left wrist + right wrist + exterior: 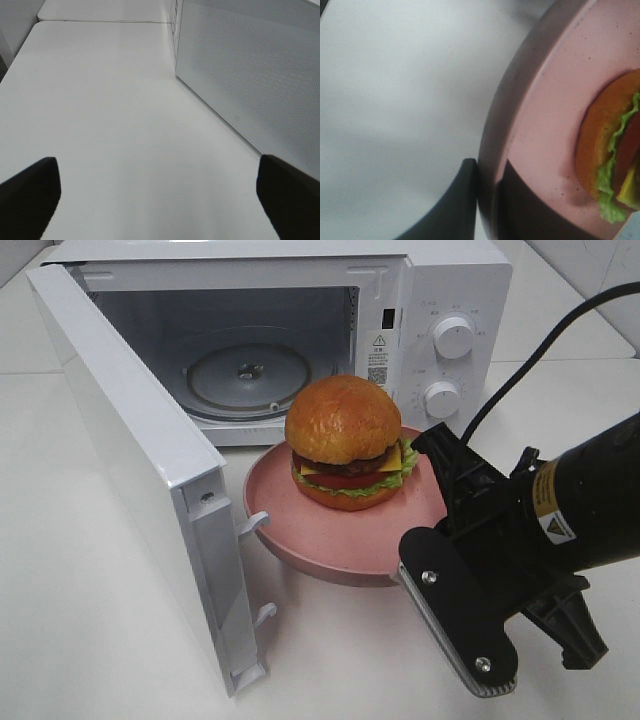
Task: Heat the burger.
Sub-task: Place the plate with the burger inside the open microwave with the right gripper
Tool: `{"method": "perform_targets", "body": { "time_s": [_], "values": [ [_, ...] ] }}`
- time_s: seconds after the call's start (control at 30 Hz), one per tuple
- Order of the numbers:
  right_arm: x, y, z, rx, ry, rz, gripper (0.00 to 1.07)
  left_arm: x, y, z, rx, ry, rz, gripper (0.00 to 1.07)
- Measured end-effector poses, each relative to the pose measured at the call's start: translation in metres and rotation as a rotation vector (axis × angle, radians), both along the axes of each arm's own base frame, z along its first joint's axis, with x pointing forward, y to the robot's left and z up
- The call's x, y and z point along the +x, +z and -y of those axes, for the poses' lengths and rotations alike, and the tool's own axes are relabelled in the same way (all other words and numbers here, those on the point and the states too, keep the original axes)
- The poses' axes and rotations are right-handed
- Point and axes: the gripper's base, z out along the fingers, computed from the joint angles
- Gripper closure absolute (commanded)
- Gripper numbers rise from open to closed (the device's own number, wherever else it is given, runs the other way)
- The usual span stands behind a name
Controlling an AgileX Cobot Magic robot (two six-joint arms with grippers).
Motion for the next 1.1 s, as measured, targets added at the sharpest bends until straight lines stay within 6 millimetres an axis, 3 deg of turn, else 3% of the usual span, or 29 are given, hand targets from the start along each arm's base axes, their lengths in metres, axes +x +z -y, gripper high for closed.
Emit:
{"method": "perform_targets", "body": {
  "time_s": [0.63,0.93,1.1],
  "values": [
    [0.014,0.002,0.009,0.059,0.013,0.012,1.07,0.000,0.000,0.000,0.000,0.000,0.000,0.04],
    [0.023,0.016,-0.001,0.099,0.040,0.048,1.07,0.000,0.000,0.000,0.000,0.000,0.000,0.04],
    [0.027,0.011,-0.006,0.091,0.040,0.027,1.07,0.000,0.000,0.000,0.000,0.000,0.000,0.04]
  ]
}}
